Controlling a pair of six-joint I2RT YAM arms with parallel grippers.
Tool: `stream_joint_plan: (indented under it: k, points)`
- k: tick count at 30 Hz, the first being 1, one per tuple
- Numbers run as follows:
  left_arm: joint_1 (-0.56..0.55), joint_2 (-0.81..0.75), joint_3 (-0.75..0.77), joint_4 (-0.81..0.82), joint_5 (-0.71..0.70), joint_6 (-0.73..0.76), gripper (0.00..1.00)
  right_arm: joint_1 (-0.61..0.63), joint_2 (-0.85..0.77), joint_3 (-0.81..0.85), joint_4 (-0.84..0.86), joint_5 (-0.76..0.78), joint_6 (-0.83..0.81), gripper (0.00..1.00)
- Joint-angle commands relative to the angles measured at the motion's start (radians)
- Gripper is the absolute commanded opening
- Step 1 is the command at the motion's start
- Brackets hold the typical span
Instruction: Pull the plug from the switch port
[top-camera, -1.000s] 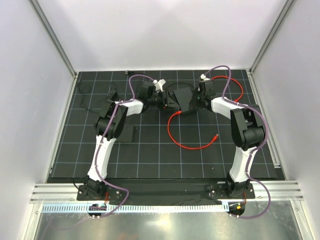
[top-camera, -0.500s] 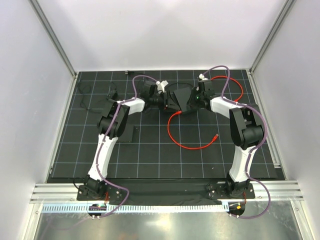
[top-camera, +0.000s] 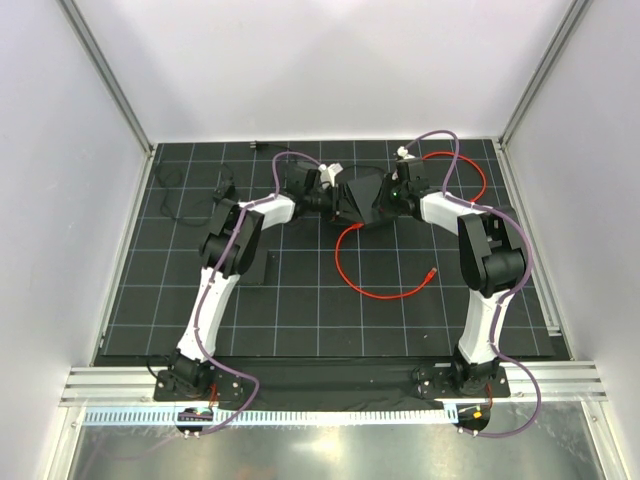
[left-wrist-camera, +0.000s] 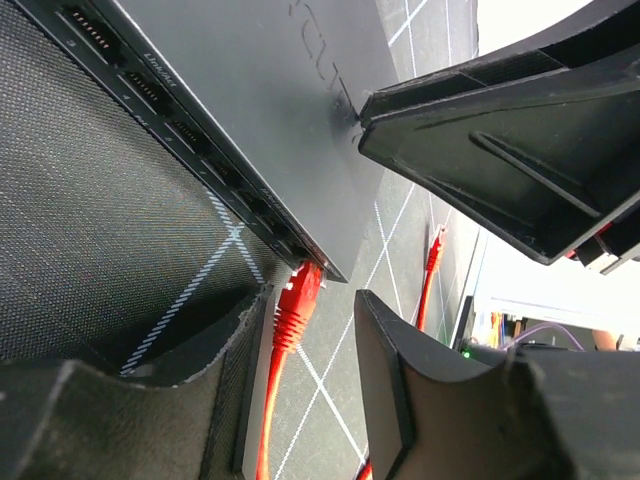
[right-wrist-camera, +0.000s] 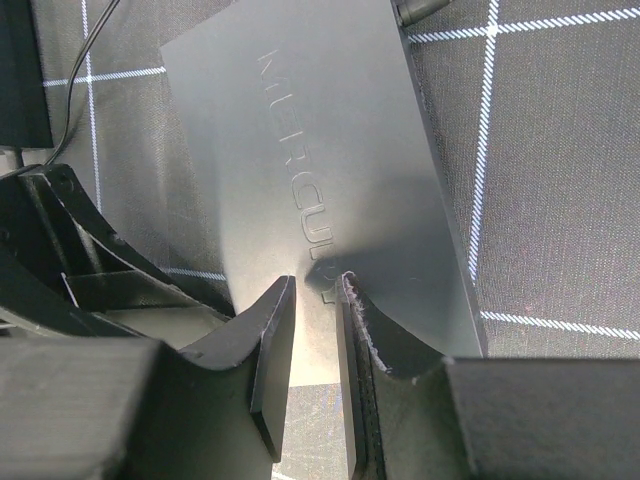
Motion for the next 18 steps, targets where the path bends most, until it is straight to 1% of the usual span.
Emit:
stream_joint_plan:
  k: [1,6,11,16,18]
  points:
    - [-0.013,0.015,0.015,-0.052,-0.023,0.002,0.41,-0.005,0.014,0.023,-0.002,-0.008,0.002,0.30]
    - [-0.019,0.034,0.021,-0.025,-0.045,-0.066,0.37,-0.004,0.016,0.023,-0.003,-0.009,0.001,0.31]
    - [-0.021,0.049,0.032,-0.034,-0.066,-0.087,0.35,-0.004,0.016,0.025,-0.008,-0.003,-0.001,0.30]
    - [-0.022,0.000,0.005,-0.081,-0.112,-0.027,0.44,-0.004,0.025,0.031,-0.014,-0.005,0.001,0.30]
    - [-0.021,-0.005,0.015,-0.126,-0.117,-0.008,0.44,-0.005,0.039,0.039,-0.026,-0.009,0.001,0.30]
